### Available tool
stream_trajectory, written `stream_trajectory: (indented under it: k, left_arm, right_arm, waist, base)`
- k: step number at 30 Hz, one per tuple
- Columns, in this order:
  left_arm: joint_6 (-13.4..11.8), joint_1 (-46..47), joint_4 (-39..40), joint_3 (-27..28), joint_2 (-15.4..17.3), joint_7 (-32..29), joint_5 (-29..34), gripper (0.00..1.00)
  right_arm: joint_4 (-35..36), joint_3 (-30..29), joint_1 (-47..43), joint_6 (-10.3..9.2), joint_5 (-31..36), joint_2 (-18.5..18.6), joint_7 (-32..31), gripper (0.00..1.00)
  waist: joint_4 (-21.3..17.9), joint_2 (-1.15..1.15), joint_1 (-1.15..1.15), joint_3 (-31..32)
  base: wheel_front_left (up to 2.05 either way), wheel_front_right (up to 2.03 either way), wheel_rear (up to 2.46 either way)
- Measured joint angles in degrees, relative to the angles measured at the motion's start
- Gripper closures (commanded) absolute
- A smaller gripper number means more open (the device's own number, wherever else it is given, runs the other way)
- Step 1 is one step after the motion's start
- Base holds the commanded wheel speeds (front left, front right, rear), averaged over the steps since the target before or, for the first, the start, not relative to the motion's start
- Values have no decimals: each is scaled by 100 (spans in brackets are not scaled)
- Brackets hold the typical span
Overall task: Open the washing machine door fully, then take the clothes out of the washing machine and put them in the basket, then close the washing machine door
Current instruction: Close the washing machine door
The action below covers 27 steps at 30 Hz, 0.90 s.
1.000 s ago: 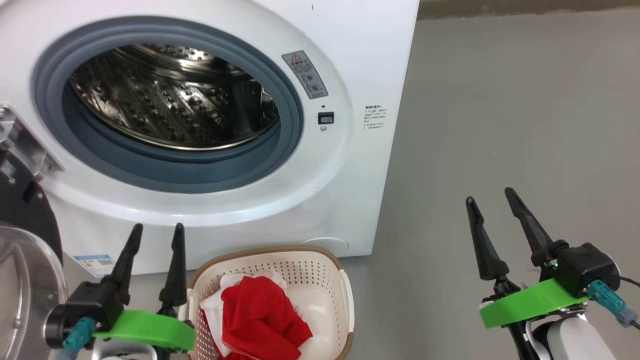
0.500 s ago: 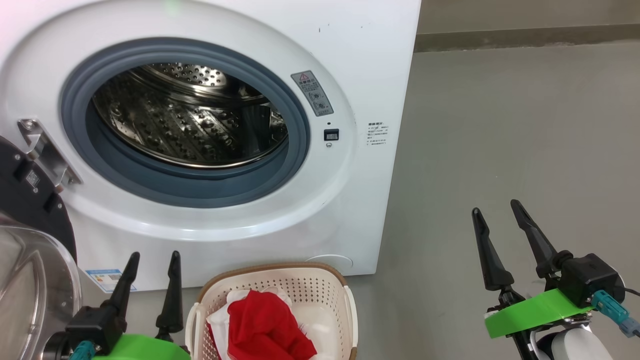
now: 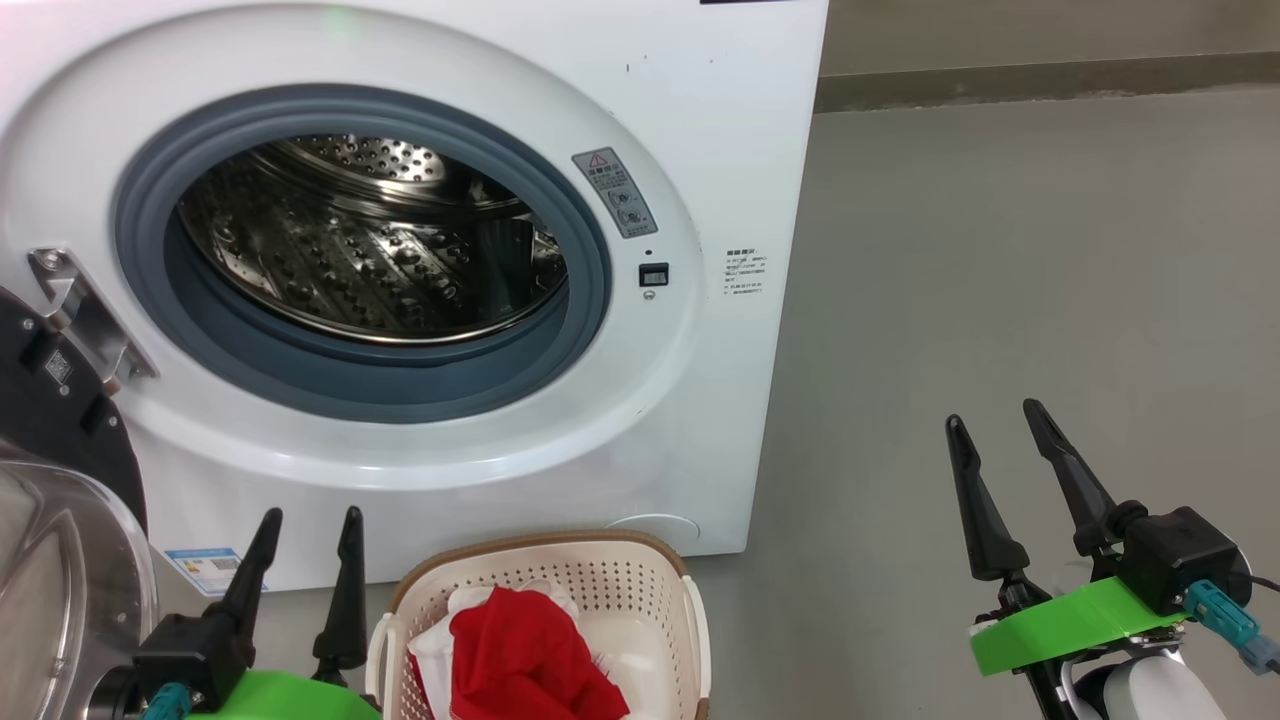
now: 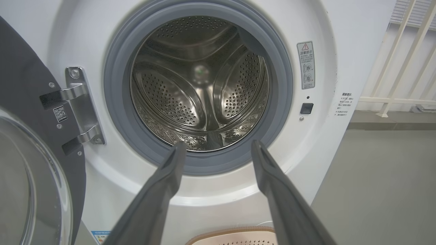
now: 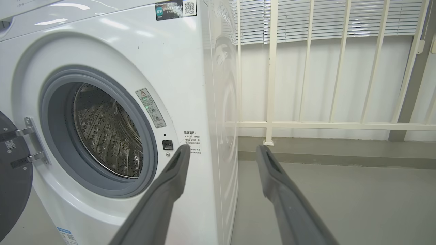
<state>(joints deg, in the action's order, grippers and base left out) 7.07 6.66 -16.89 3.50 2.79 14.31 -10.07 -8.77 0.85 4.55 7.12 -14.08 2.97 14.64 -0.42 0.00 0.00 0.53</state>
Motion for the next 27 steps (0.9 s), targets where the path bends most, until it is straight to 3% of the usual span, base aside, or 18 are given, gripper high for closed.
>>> stream_trajectory:
  k: [13,27]
  left_arm:
    - [-4,-1,5,45,-2,1,133,0]
    - [1,-4,68,25,-3,1,148,0]
  right_arm:
    - [-1,-5,0,0,-1,-4,0,0]
    - [-5,-9,-1,1,-1,-7,0,0]
  waist:
    - [-2,0,0,15]
    - [20,0,0,-1]
  base:
    - [-35,35,0]
    - [-176,176,0]
